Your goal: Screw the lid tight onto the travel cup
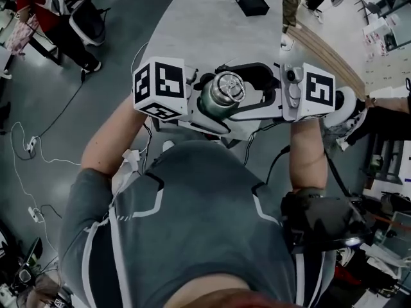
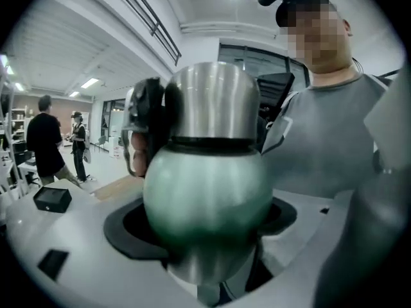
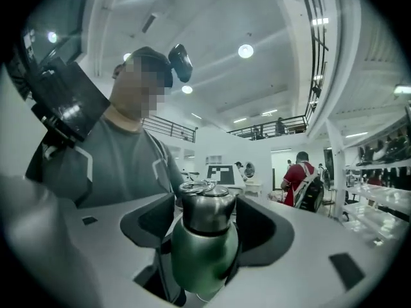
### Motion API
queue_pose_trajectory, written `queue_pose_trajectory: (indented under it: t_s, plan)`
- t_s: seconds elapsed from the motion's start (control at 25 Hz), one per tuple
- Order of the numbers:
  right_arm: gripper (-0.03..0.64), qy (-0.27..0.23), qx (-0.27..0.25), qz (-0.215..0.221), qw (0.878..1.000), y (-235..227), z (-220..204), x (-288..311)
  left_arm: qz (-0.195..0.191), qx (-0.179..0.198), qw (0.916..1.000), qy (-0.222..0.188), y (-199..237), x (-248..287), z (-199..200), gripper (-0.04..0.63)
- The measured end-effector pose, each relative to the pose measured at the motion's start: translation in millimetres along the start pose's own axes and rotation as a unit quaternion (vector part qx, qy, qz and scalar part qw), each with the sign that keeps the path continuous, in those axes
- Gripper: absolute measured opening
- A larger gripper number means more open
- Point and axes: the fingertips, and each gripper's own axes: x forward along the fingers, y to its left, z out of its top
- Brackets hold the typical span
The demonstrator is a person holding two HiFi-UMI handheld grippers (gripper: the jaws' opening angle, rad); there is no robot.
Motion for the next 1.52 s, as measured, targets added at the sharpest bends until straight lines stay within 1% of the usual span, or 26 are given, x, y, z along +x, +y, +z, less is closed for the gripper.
queue_pose_trajectory:
  t_s: [0.04,0.08,0.12,0.2,0.24,0.28,0.36,0.4,0.44,0.48,0.52,0.6,0.72,0.8,0.88,1.0,1.08,1.12,1.16,1.24,1.28,1.36,1.4,1.44,1.48,1.52]
  plan:
    - [0.302,-0.002,0.002,-0.001,1.0,0,0,0,0.002,0.001,1.0,0.004,1,2,-1,0.405]
    - [0.276,-0.006,0.006,-0.01,1.0,-2,-2,0,0.01,0.001,0.9999,0.006,3,4,-2,0.405]
    - [0.275,-0.01,0.012,-0.027,1.0,-6,-3,-2,0.025,-0.001,0.9997,0.007,8,5,-4,0.405]
    - [0.273,-0.018,0.023,-0.09,0.996,-19,-9,-7,0.084,-0.015,0.9963,0.01,26,4,-8,0.405]
    - [0.273,-0.018,0.027,-0.135,0.99,-27,-14,-11,0.126,-0.026,0.9915,0.015,38,2,-12,0.405]
    - [0.273,-0.015,0.031,-0.188,0.982,-35,-20,-15,0.176,-0.037,0.9834,0.026,51,-1,-18,0.405]
    - [0.272,-0.006,0.046,-0.292,0.955,-53,-36,-24,0.271,-0.055,0.9592,0.059,78,-8,-34,0.404]
    - [0.272,-0.004,0.058,-0.331,0.942,-60,-44,-27,0.304,-0.059,0.9478,0.076,88,-12,-43,0.405]
    - [0.272,-0.004,0.069,-0.357,0.932,-65,-50,-30,0.322,-0.061,0.9407,0.087,94,-14,-50,0.404]
    - [0.272,-0.004,0.076,-0.367,0.927,-67,-54,-31,0.325,-0.063,0.9392,0.089,97,-14,-53,0.405]
    - [0.272,-0.003,0.079,-0.364,0.928,-66,-56,-32,0.317,-0.063,0.9426,0.085,96,-11,-53,0.405]
    - [0.273,0.004,0.066,-0.328,0.942,-58,-51,-29,0.275,-0.058,0.9577,0.062,86,-5,-46,0.404]
    - [0.295,0.003,0.031,-0.225,0.974,-38,-33,-22,0.182,-0.044,0.9821,0.024,59,1,-30,0.405]
    - [0.302,-0.011,0.025,-0.143,0.989,-22,-19,-17,0.117,-0.035,0.9925,0.009,40,1,-20,0.405]
    - [0.302,-0.016,0.019,-0.082,0.996,-11,-8,-12,0.066,-0.023,0.9975,0.004,22,2,-13,0.404]
    - [0.302,-0.005,0.015,-0.041,0.999,-6,-5,-6,0.031,-0.007,0.9994,0.008,8,6,-6,0.404]
    - [0.291,-0.009,0.016,-0.031,0.999,-7,-5,-3,0.036,-0.005,0.9993,0.01,9,6,-7,0.404]
    - [0.272,-0.016,0.018,-0.038,0.999,-10,-5,-3,0.048,-0.009,0.9988,0.008,13,5,-8,0.404]
    - [0.272,-0.022,0.023,-0.057,0.998,-15,-7,-4,0.07,-0.016,0.9974,0.006,20,3,-10,0.405]
    - [0.27,-0.03,0.035,-0.13,0.99,-33,-16,-10,0.141,-0.044,0.9891,0.006,42,-3,-17,0.404]
    - [0.27,-0.033,0.045,-0.182,0.982,-45,-22,-14,0.182,-0.065,0.9812,0.006,56,-6,-23,0.405]
    - [0.268,-0.042,0.08,-0.284,0.955,-72,-37,-23,0.248,-0.109,0.9626,0.007,83,-15,-36,0.405]
    - [0.268,-0.044,0.094,-0.317,0.943,-82,-44,-25,0.27,-0.12,0.9551,0.015,93,-19,-43,0.403]
    - [0.27,-0.039,0.098,-0.333,0.937,-87,-49,-23,0.284,-0.122,0.9506,0.027,98,-22,-50,0.403]
    - [0.27,-0.03,0.092,-0.331,0.939,-87,-52,-20,0.288,-0.117,0.9497,0.038,100,-23,-55,0.403]
    - [0.27,-0.022,0.084,-0.317,0.944,-84,-53,-17,0.281,-0.11,0.9526,0.04,97,-23,-56,0.403]
